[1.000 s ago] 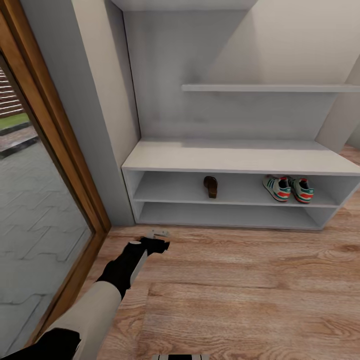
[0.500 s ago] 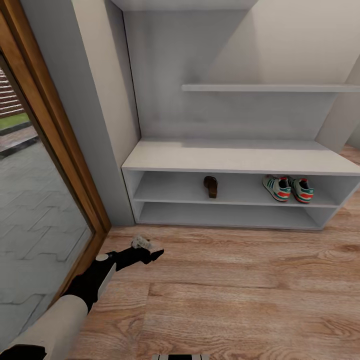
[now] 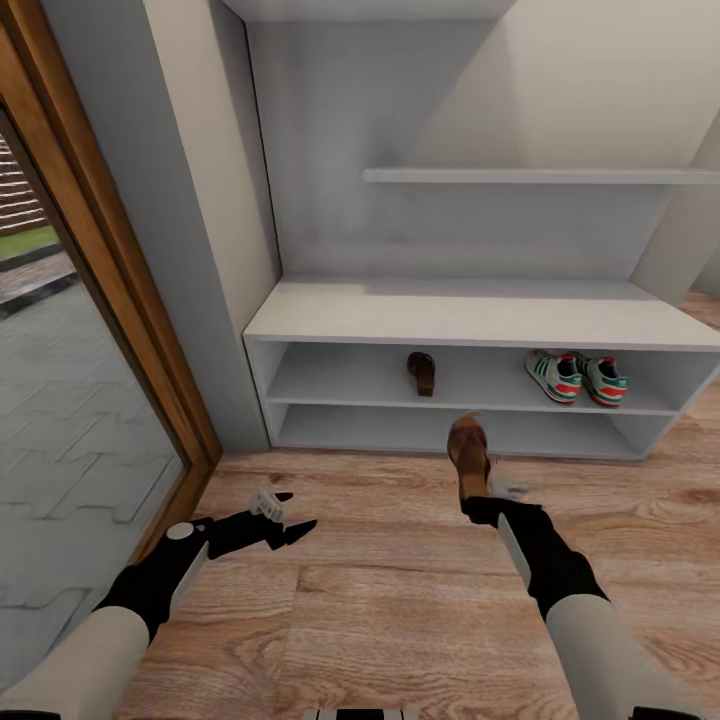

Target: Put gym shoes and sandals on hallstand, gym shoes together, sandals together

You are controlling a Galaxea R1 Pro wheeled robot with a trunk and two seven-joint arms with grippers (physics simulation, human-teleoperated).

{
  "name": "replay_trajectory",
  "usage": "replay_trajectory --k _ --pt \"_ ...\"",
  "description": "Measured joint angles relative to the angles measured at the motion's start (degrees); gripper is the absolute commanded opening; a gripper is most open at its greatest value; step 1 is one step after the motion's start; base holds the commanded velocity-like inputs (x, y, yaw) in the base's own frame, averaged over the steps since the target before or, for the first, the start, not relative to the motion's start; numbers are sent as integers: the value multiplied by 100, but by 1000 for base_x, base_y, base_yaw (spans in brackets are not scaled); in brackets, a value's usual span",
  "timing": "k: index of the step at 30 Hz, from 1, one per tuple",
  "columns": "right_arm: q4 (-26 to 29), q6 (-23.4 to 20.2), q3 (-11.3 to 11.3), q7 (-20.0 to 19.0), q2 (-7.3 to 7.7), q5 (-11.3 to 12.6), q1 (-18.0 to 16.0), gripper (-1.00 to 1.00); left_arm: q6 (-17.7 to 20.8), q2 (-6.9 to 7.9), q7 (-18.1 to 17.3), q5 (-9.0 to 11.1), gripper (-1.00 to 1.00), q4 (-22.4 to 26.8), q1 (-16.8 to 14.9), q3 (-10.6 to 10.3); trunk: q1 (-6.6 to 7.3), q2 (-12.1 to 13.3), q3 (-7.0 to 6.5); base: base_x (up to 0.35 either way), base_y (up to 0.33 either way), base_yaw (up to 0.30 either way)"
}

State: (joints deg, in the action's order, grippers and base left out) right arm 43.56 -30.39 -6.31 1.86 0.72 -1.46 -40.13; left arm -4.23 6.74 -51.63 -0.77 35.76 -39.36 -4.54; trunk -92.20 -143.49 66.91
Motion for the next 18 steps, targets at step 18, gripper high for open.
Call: replay_trajectory --k 18 --pt "38 -2275 603 -617 -550 4 -138 -100 0 -211 24 -35 100 1 1 -11 0 0 0 0 0 0"
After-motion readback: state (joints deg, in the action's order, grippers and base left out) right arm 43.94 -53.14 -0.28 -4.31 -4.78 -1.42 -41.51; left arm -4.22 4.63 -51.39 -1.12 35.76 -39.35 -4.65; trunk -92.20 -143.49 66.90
